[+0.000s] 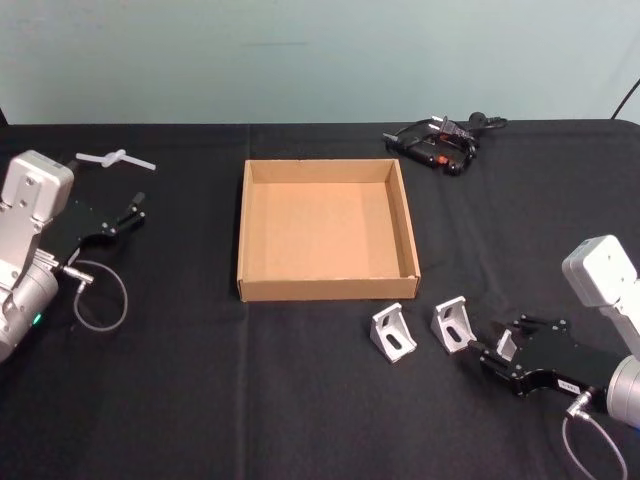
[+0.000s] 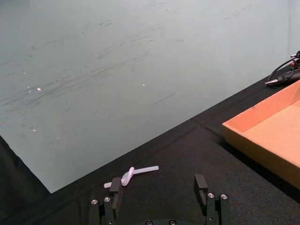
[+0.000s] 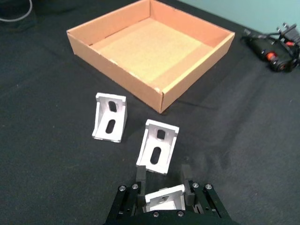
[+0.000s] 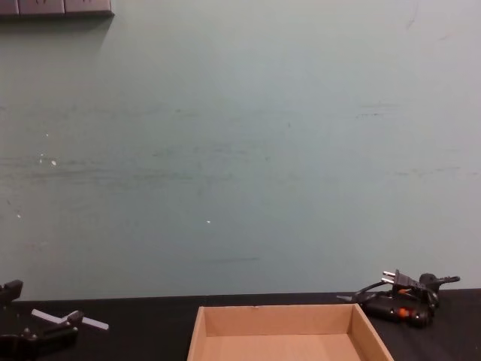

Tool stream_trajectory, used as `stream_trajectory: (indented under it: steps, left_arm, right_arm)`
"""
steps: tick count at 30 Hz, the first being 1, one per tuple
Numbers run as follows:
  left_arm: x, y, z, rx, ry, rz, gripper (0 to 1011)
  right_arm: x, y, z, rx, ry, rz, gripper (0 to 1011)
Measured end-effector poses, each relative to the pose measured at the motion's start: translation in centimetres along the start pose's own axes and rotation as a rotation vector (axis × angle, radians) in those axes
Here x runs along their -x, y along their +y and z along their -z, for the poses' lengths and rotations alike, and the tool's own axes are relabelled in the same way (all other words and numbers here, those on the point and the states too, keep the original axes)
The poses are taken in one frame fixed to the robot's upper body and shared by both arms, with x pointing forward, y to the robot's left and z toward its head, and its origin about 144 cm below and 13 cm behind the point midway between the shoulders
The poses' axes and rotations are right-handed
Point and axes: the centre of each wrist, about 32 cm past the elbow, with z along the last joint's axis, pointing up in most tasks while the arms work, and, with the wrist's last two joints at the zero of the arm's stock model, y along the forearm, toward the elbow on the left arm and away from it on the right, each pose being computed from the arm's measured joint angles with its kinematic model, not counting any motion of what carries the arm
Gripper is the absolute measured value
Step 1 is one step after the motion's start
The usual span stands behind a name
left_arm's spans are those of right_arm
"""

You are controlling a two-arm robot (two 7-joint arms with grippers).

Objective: Use one hand to pick up the angle iron from the table and place it into the box.

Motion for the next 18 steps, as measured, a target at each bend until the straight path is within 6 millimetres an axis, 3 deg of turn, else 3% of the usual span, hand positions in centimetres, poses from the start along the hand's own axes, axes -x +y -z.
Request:
stream_trajectory:
  steps: [10,18]
  left_arm:
    - [0.0,0.0,0.0,0.0,0.0,0.0,1005]
    - [0.0,0.0,0.0,0.0,0.0,0.0,1005]
  right_arm:
    - [0.2,-0.8,-1.8,-0.053,-0.028,0.013,446]
    - [-0.5,-0.8,-5.8,-0.127,-0.056,0.02,446]
